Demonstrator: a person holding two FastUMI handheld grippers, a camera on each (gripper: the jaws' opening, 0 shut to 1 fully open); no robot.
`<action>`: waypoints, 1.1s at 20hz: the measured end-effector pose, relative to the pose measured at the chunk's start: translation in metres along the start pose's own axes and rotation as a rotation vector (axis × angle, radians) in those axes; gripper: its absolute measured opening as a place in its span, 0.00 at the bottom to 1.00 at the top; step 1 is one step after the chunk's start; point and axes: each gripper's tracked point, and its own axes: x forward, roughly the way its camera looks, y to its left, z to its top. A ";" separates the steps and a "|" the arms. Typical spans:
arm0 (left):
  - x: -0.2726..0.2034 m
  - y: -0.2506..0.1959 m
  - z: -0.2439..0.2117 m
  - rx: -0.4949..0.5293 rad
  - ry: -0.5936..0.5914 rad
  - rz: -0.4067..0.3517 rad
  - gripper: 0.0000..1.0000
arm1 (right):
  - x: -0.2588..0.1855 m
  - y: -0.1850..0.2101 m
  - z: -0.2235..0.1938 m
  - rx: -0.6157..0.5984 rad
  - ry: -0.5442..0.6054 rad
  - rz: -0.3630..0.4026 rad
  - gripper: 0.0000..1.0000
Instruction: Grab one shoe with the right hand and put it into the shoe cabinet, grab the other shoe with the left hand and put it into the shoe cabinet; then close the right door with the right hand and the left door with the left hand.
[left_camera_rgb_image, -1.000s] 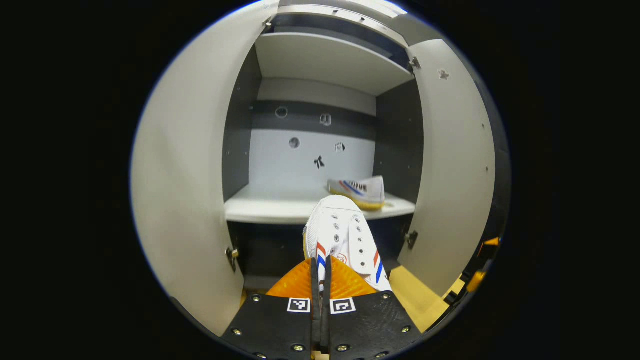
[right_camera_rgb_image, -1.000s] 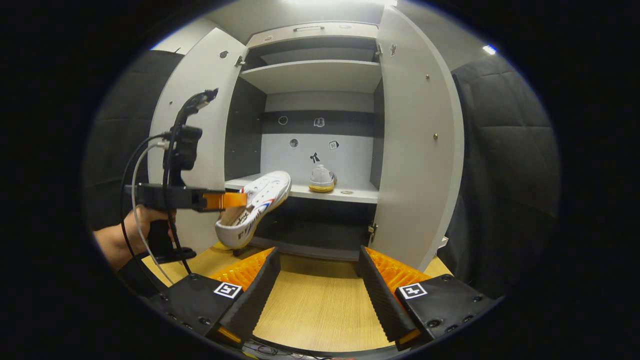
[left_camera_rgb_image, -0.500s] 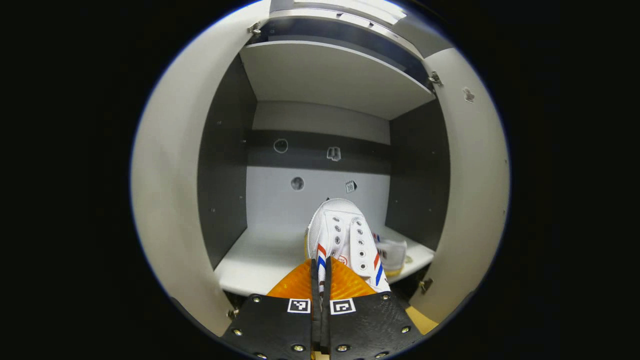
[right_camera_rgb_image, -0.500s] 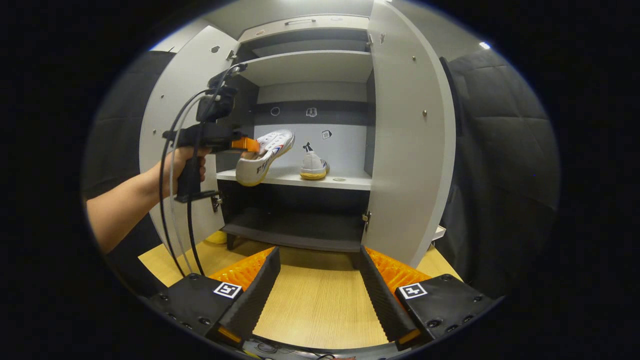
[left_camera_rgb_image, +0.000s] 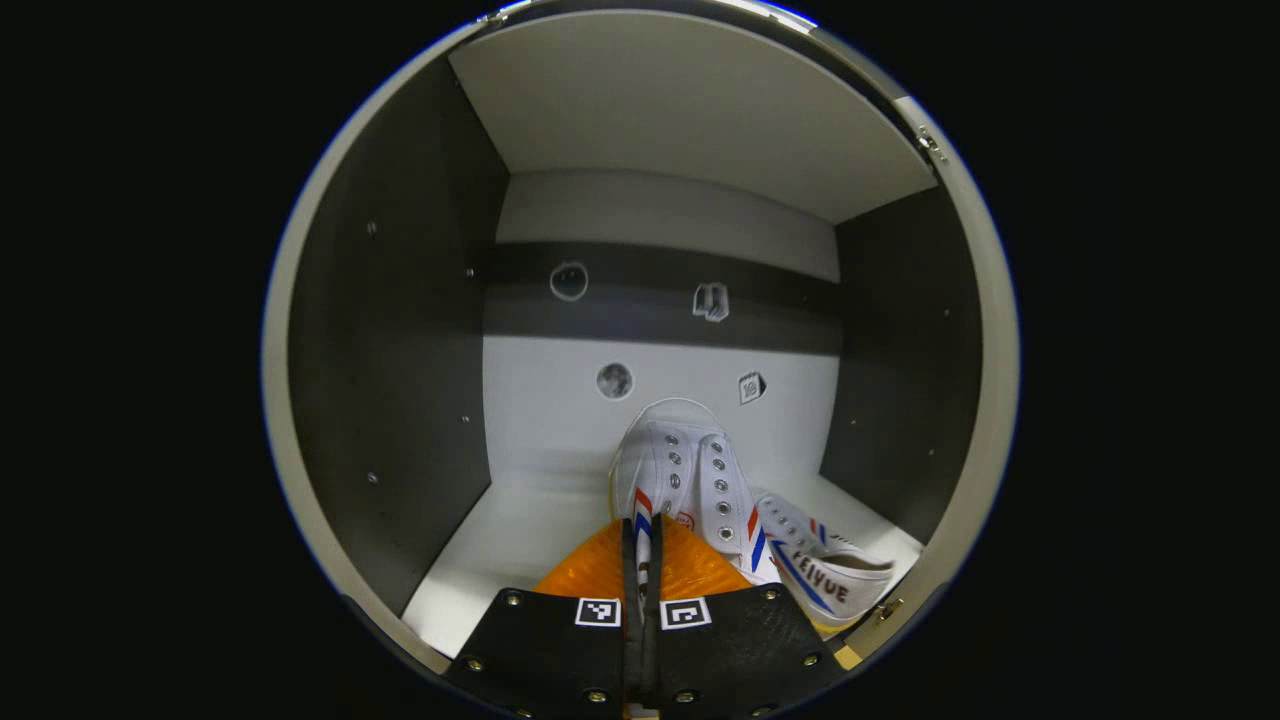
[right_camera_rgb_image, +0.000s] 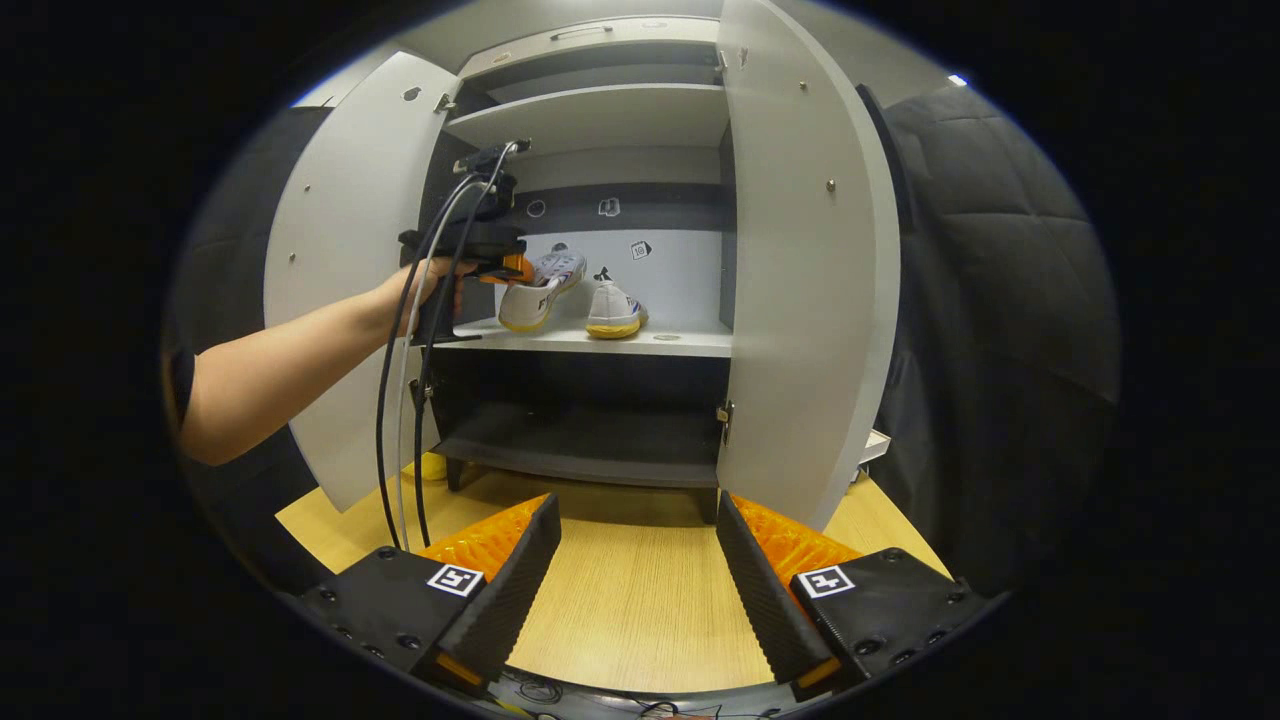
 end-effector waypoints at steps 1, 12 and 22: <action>0.001 0.000 0.000 0.001 0.017 0.010 0.00 | 0.003 -0.002 -0.002 0.001 0.002 -0.001 0.98; -0.028 -0.009 0.029 0.021 -0.075 0.013 0.46 | 0.009 0.001 0.010 -0.005 -0.025 0.008 0.98; -0.186 -0.011 0.047 0.077 -0.191 0.019 0.82 | -0.014 0.013 0.041 -0.025 -0.110 0.024 0.98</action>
